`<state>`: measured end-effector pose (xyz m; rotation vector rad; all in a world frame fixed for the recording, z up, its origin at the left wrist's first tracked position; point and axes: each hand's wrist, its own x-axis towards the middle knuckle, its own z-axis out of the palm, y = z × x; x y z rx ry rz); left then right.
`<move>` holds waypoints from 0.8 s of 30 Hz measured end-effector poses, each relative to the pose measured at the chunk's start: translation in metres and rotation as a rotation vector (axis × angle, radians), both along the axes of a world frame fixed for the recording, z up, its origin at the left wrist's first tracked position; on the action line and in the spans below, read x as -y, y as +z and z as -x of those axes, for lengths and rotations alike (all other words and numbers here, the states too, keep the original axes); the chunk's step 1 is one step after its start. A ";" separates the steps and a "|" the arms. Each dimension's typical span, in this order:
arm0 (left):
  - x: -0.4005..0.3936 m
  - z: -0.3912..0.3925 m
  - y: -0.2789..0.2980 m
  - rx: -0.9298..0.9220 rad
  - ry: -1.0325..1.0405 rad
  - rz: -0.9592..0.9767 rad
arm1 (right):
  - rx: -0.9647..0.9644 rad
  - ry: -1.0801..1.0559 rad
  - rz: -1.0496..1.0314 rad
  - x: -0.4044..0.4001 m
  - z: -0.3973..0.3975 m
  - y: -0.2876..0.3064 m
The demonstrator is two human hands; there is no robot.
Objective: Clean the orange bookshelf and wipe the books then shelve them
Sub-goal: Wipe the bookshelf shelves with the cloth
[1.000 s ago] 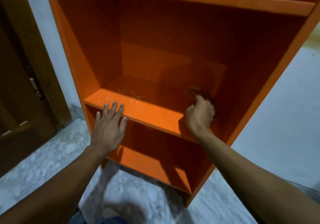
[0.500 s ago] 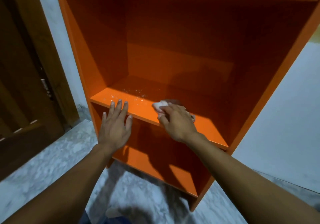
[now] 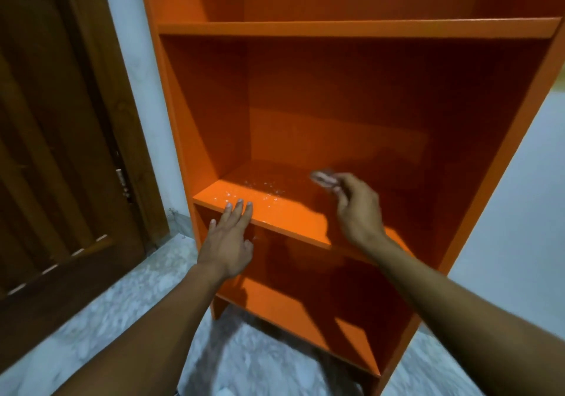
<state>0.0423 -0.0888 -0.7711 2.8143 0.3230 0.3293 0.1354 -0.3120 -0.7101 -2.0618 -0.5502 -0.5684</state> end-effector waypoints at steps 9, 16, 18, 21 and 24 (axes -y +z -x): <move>-0.009 -0.005 -0.008 0.054 -0.009 0.022 | -0.386 -0.172 0.589 -0.014 -0.140 -0.043; -0.028 -0.023 -0.010 0.100 0.162 0.235 | -0.316 0.072 0.636 -0.076 -0.125 -0.031; -0.030 -0.025 -0.012 0.101 0.164 0.247 | -0.276 0.211 0.686 -0.084 -0.103 -0.028; -0.033 -0.023 -0.009 0.095 0.162 0.253 | -0.175 0.342 0.788 -0.086 -0.067 -0.027; -0.043 -0.015 0.000 0.087 0.152 0.265 | -0.028 0.427 0.774 -0.080 -0.034 -0.033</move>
